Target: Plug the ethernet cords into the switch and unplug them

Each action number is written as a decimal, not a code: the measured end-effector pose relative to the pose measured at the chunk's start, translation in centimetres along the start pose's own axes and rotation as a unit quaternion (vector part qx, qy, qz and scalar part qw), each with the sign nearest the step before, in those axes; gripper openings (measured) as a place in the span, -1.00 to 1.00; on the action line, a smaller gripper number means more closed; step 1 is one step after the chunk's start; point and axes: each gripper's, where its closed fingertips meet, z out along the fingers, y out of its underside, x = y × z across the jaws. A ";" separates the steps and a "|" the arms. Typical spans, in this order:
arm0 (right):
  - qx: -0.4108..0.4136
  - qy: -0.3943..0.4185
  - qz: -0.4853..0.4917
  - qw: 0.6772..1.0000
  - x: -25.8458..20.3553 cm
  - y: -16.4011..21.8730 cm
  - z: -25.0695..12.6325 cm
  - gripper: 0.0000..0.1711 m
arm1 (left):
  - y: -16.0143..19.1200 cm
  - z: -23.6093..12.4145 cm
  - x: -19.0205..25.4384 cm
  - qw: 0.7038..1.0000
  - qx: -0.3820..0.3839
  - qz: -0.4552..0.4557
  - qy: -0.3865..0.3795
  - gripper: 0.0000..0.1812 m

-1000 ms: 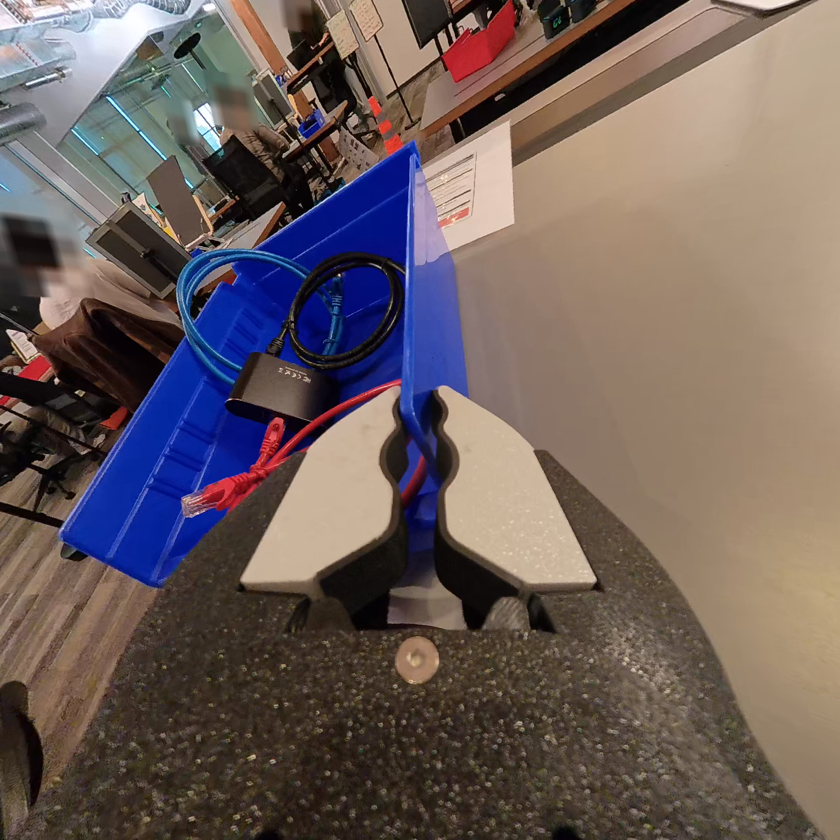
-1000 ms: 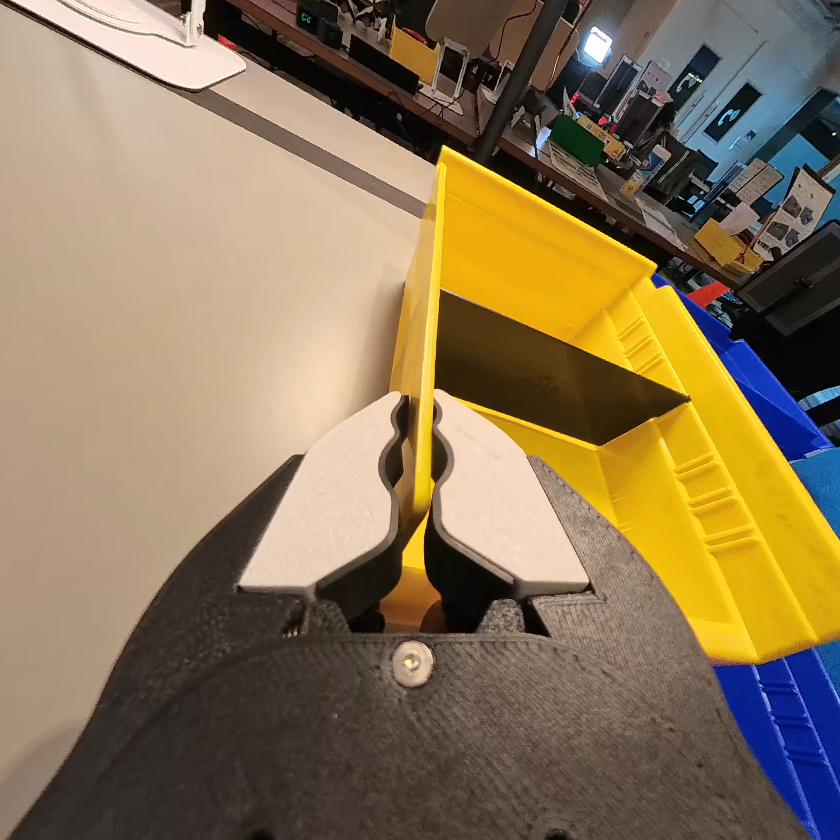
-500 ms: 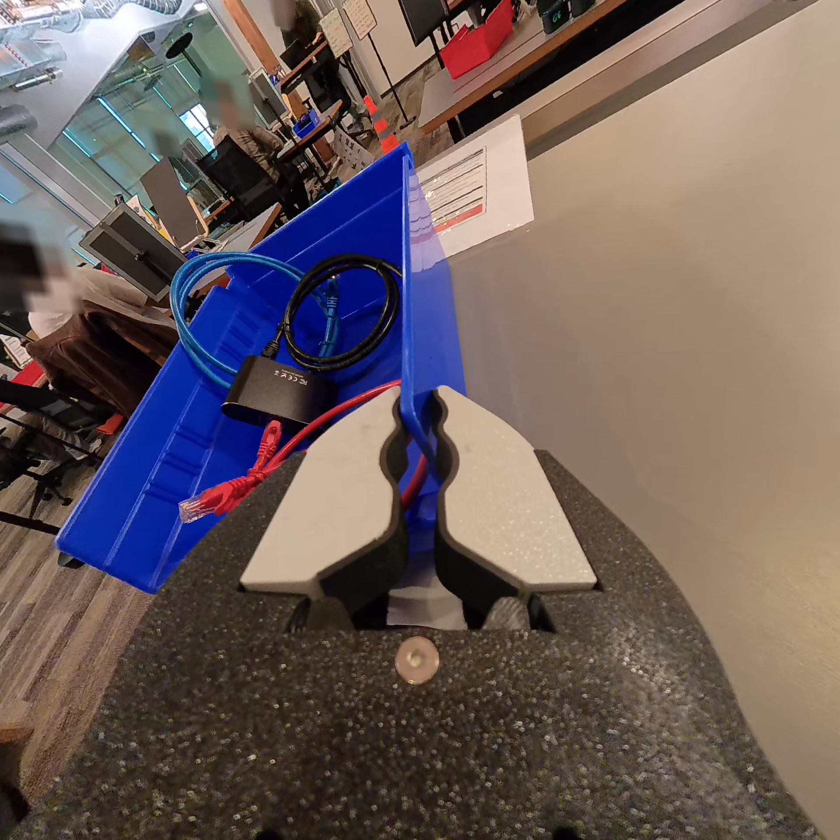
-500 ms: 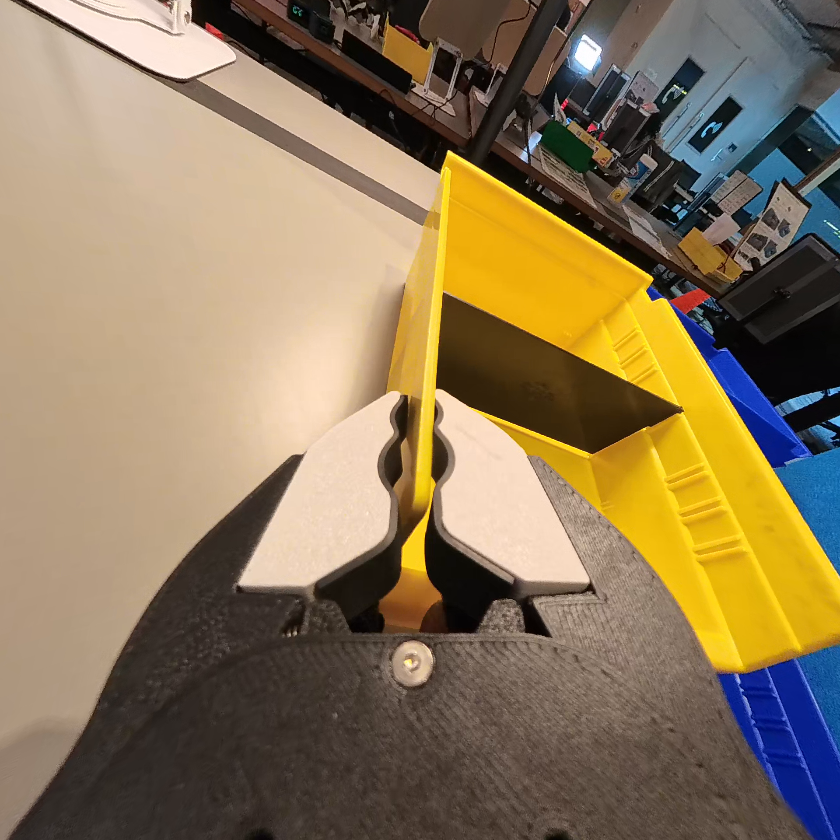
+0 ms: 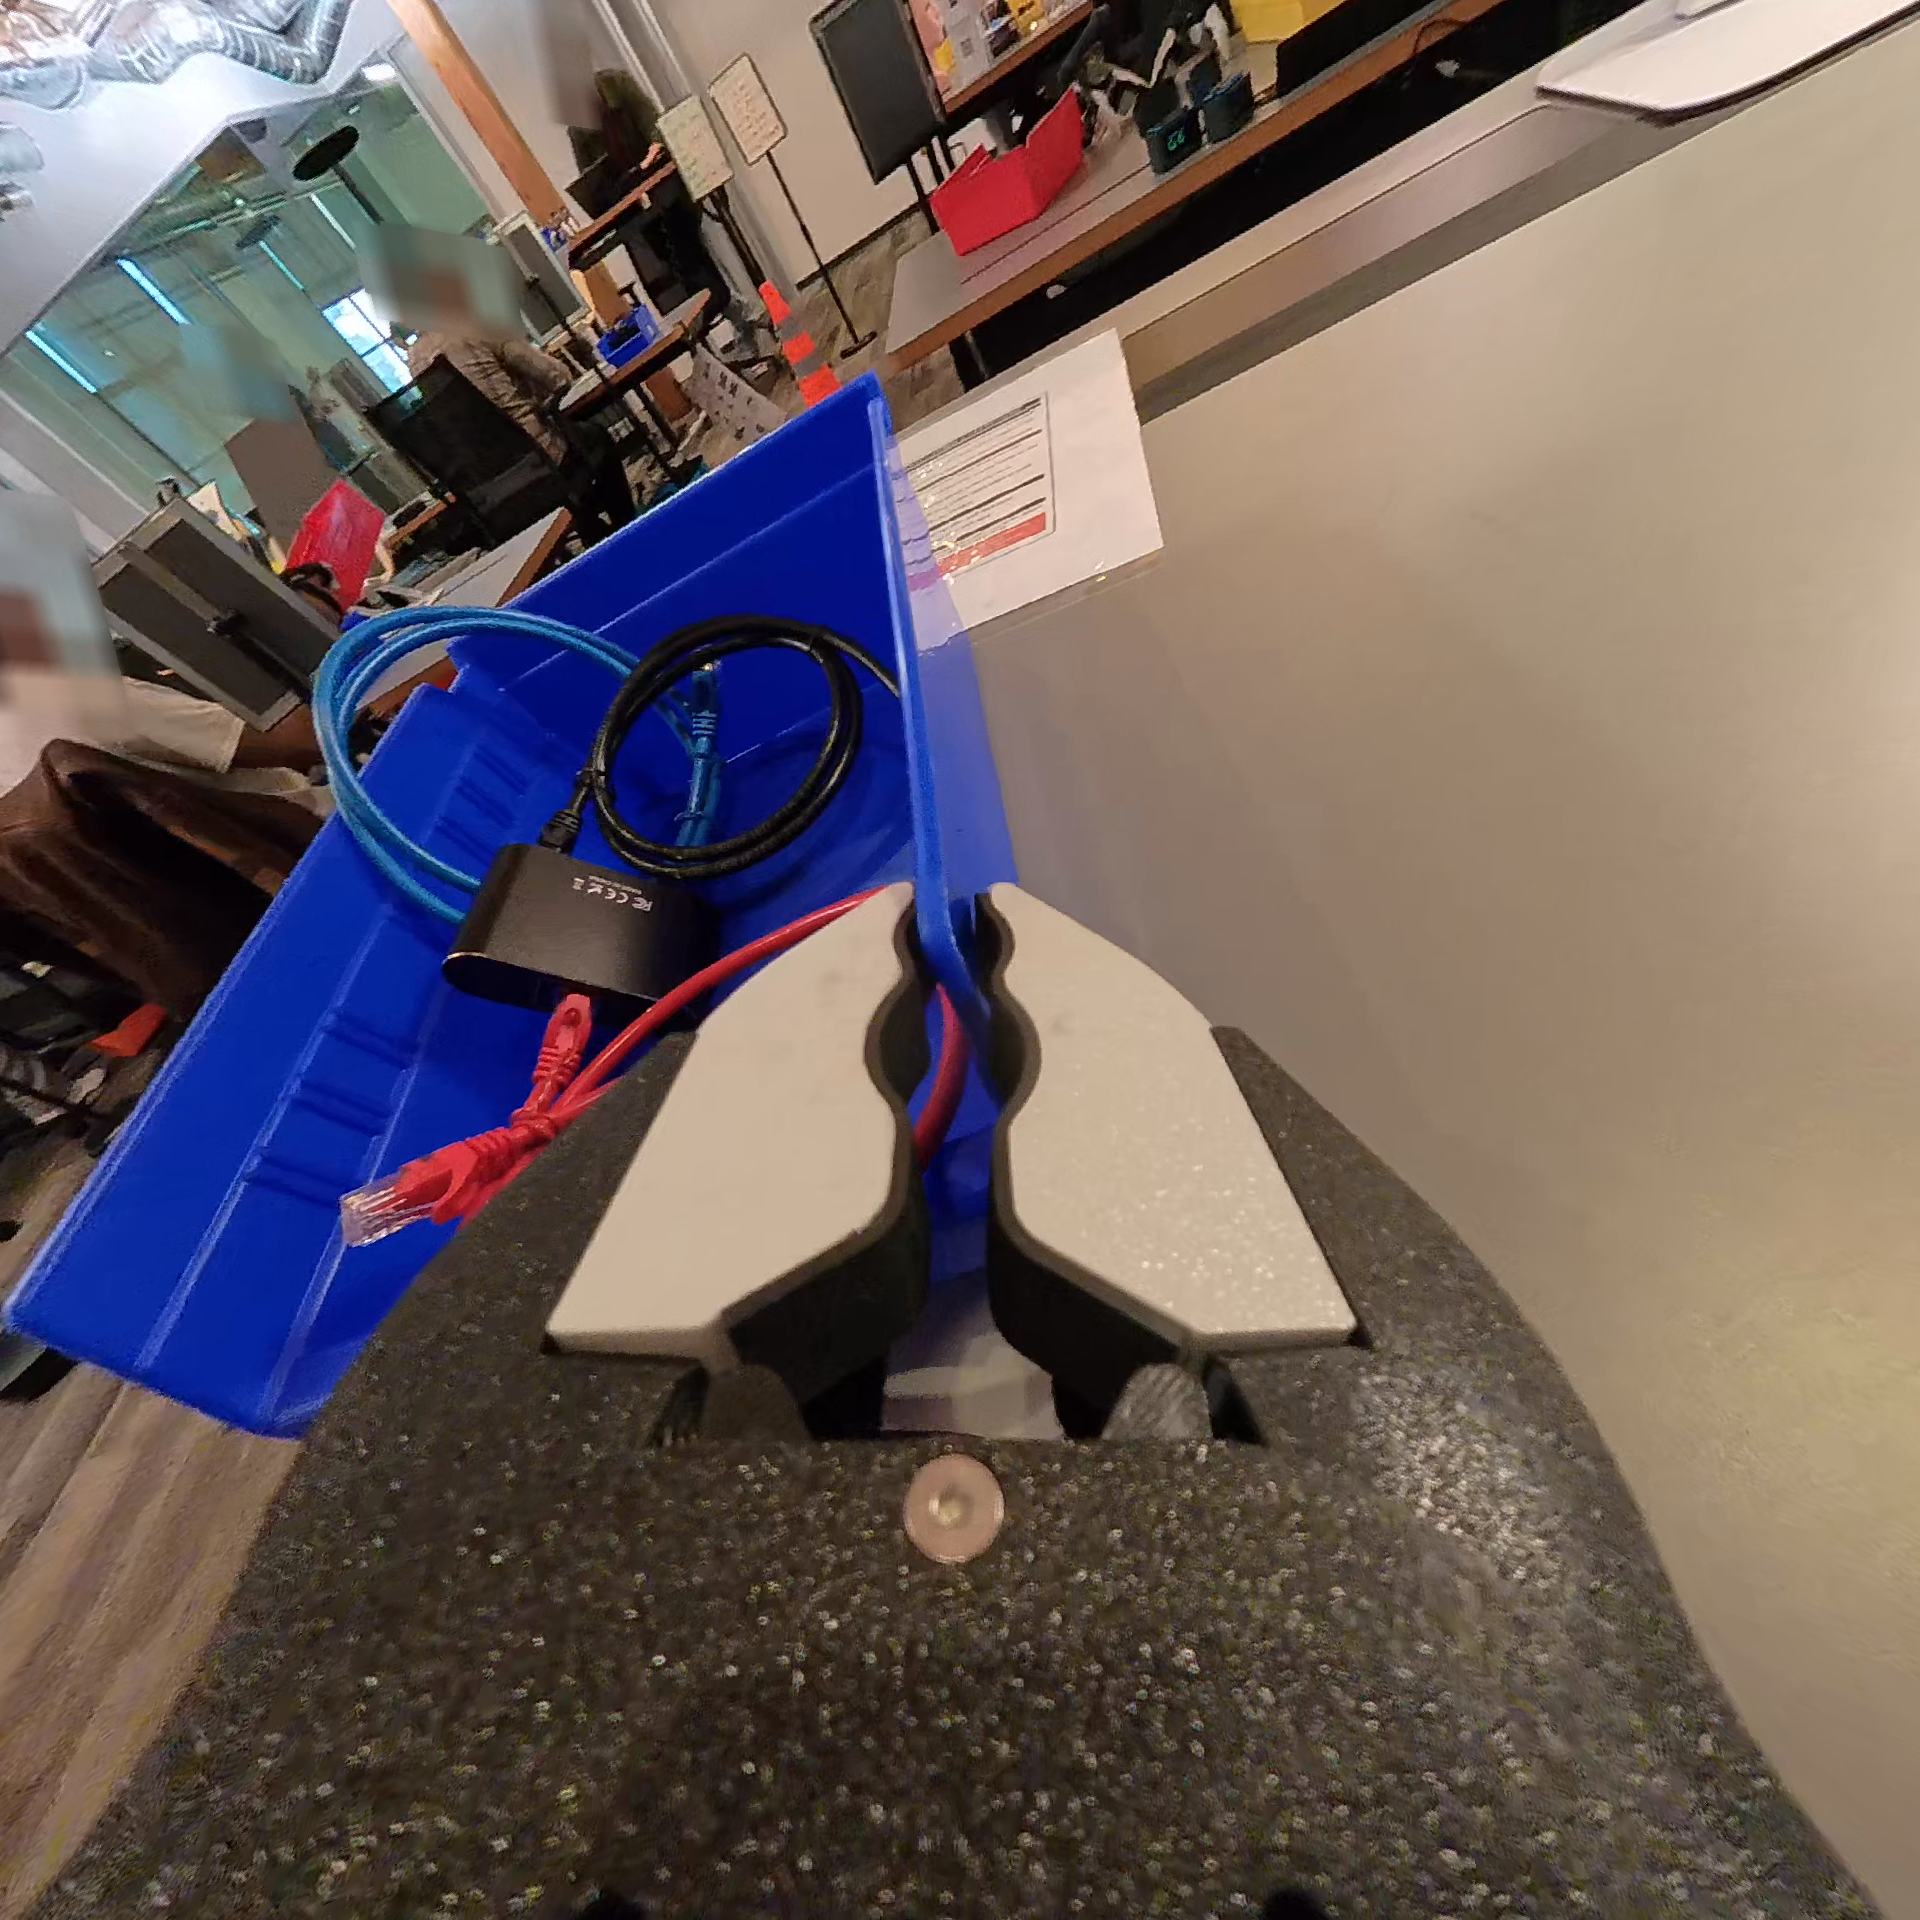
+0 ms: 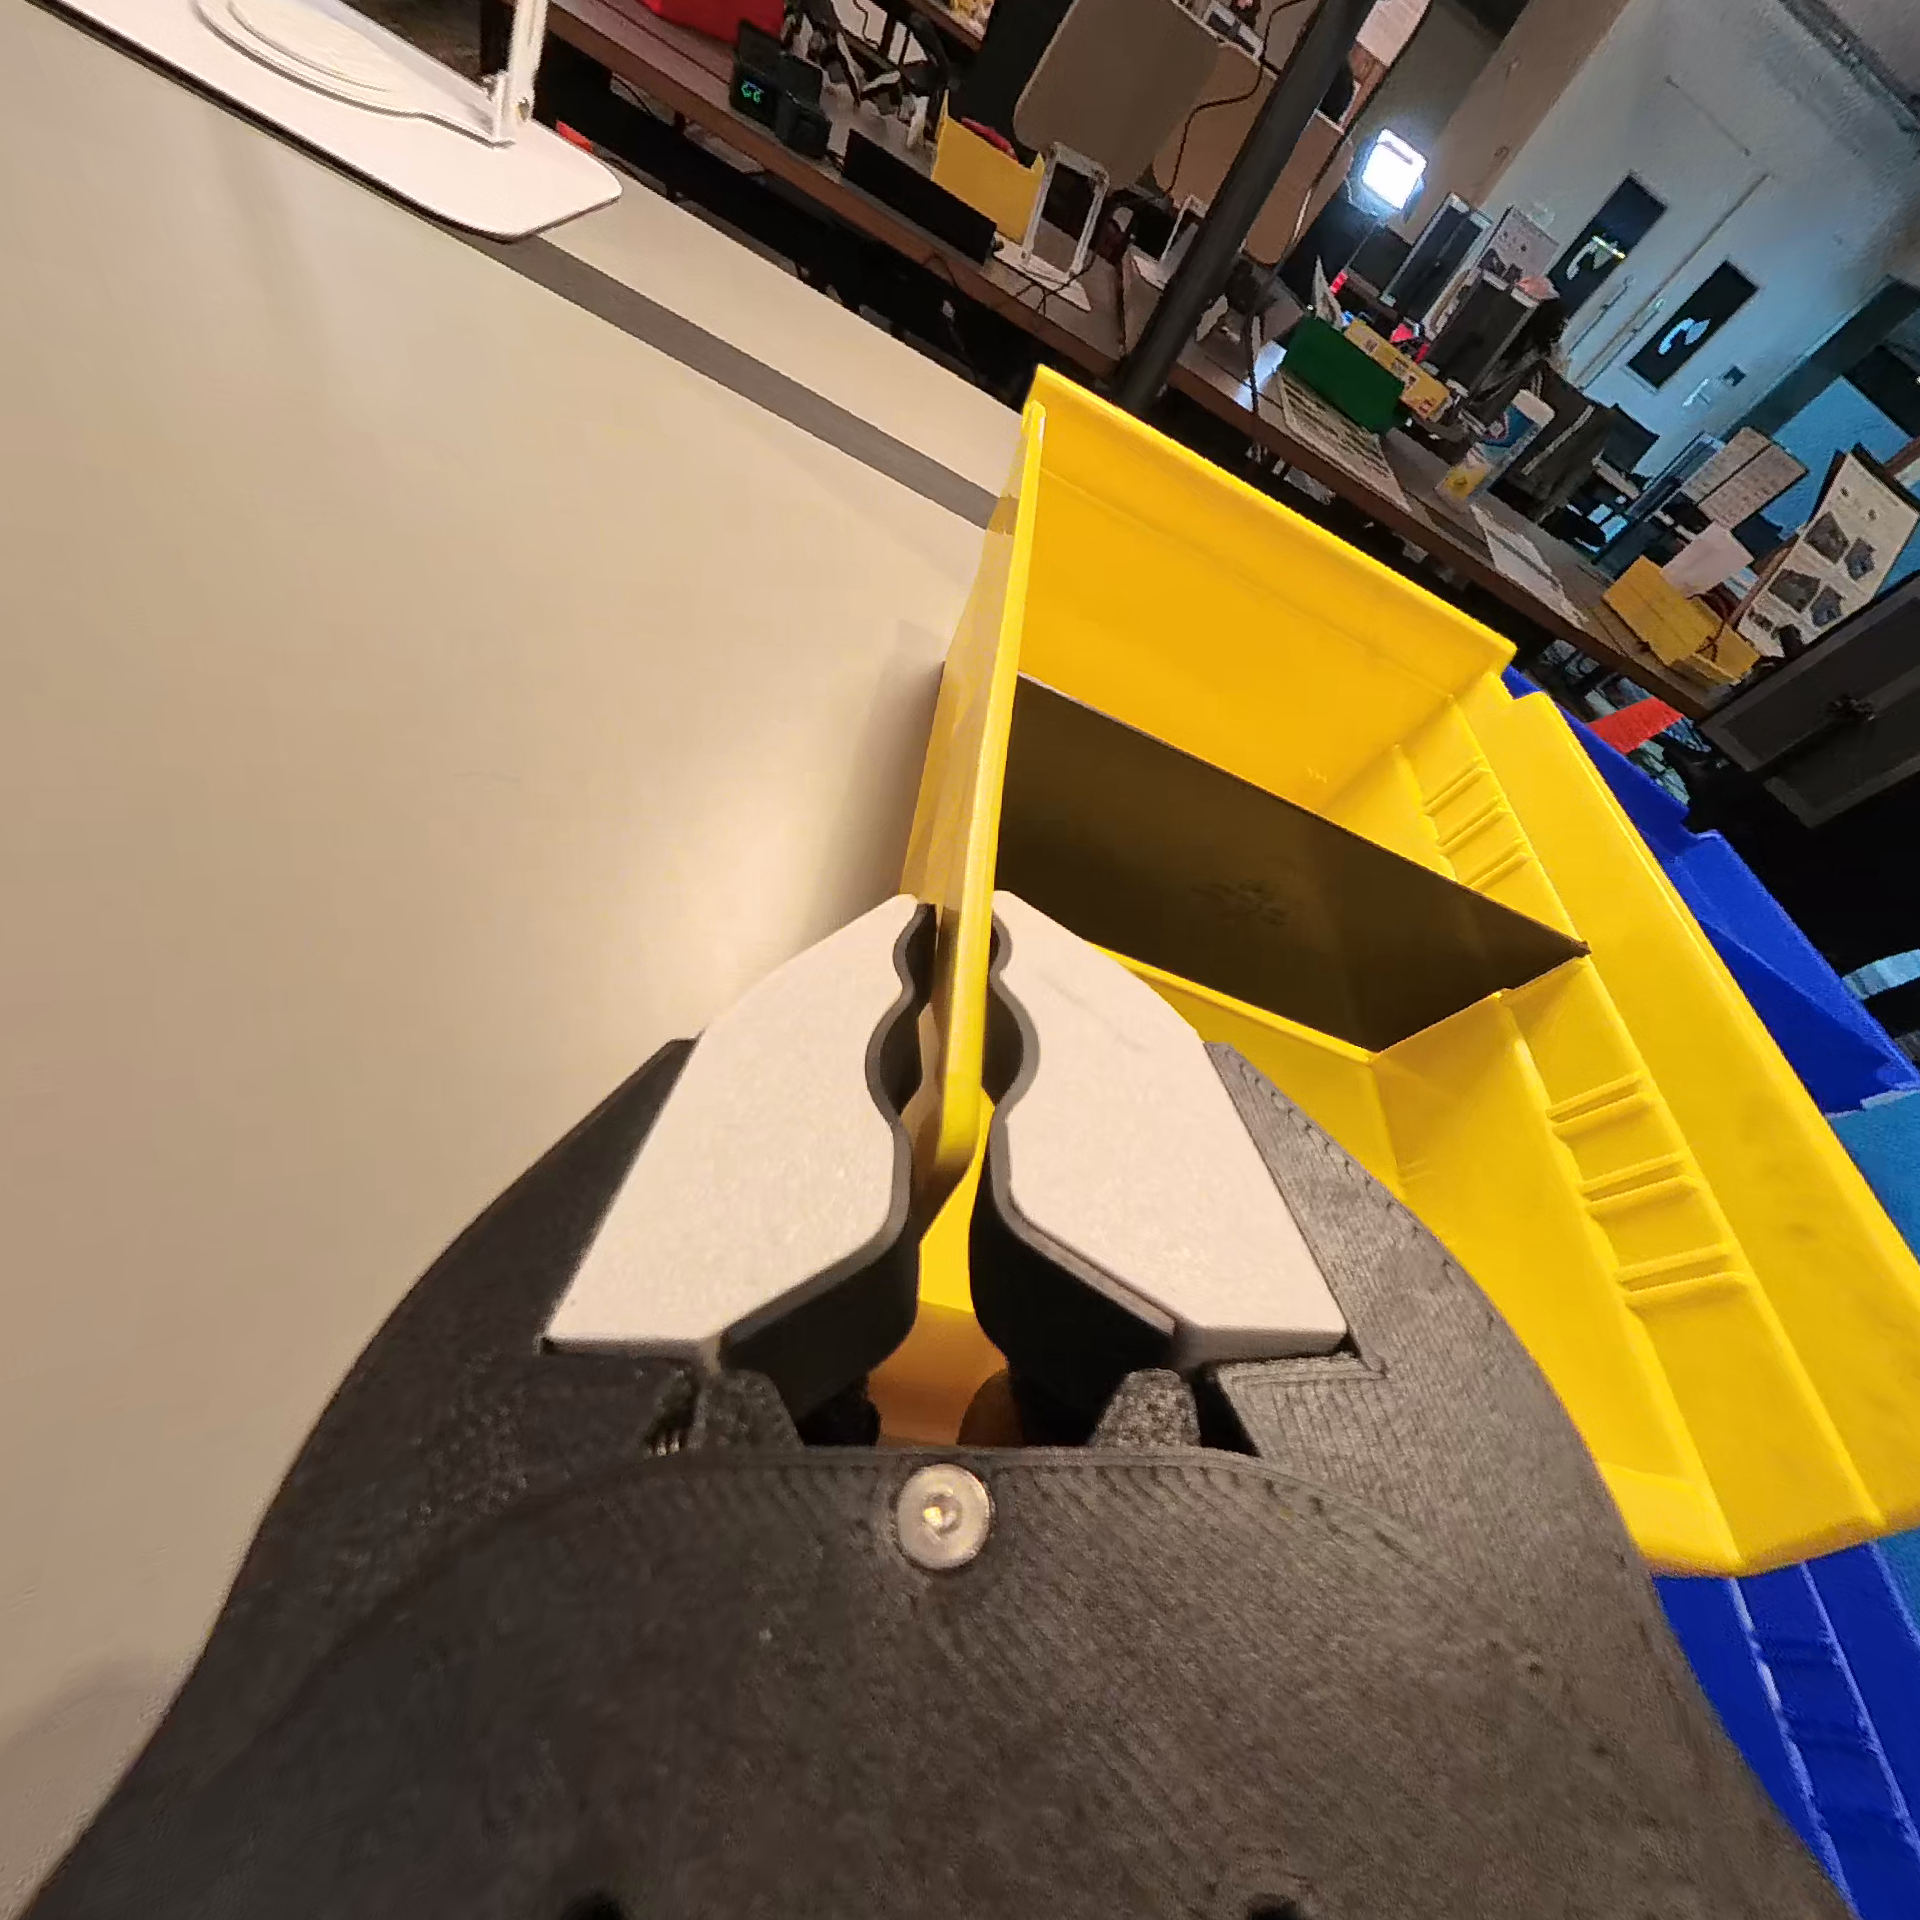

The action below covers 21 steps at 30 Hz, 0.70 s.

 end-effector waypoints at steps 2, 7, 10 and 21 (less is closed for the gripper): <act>0.003 -0.004 0.000 1.000 0.0 -0.1 0.0 -0.93 | 0.0 0.0 0.1 1.000 0.008 -0.007 0.013 -0.92; -0.003 -0.002 0.009 1.000 0.2 -0.1 0.5 -0.93 | -0.1 0.1 0.2 1.000 0.014 -0.007 0.024 -0.92; -0.007 0.003 0.006 1.000 0.3 -0.1 0.7 -0.93 | -0.2 0.1 0.2 0.999 0.019 -0.009 0.033 -0.91; -0.005 0.017 0.007 1.000 1.0 0.1 1.1 -0.91 | -0.2 0.1 0.2 0.999 0.023 0.005 0.036 -0.89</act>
